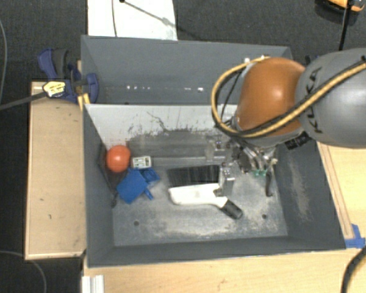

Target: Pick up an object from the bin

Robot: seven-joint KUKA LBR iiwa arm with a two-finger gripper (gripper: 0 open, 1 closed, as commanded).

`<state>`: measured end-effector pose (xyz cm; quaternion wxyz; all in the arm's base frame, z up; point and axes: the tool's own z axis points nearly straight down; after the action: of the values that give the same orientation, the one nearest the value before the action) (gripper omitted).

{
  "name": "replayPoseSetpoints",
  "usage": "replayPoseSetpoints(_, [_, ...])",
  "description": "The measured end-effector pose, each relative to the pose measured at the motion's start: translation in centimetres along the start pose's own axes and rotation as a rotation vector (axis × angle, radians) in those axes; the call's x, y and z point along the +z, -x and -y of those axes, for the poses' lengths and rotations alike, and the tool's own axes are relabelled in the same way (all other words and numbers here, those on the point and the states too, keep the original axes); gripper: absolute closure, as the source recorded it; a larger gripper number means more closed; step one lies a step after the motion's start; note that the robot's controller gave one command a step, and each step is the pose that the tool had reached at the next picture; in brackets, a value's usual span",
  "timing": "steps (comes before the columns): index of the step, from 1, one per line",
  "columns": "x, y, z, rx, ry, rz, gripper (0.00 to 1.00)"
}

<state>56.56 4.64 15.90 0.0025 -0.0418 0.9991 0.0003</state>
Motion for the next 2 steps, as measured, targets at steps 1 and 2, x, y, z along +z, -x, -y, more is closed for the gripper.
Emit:
replayPoseSetpoints(1, [0.23, 0.02, -2.77, -0.052, 0.0, -0.002, 0.0])
replayPoseSetpoints(2, [-0.75, -0.12, -3.01, -0.052, 0.001, 0.003, 0.0])
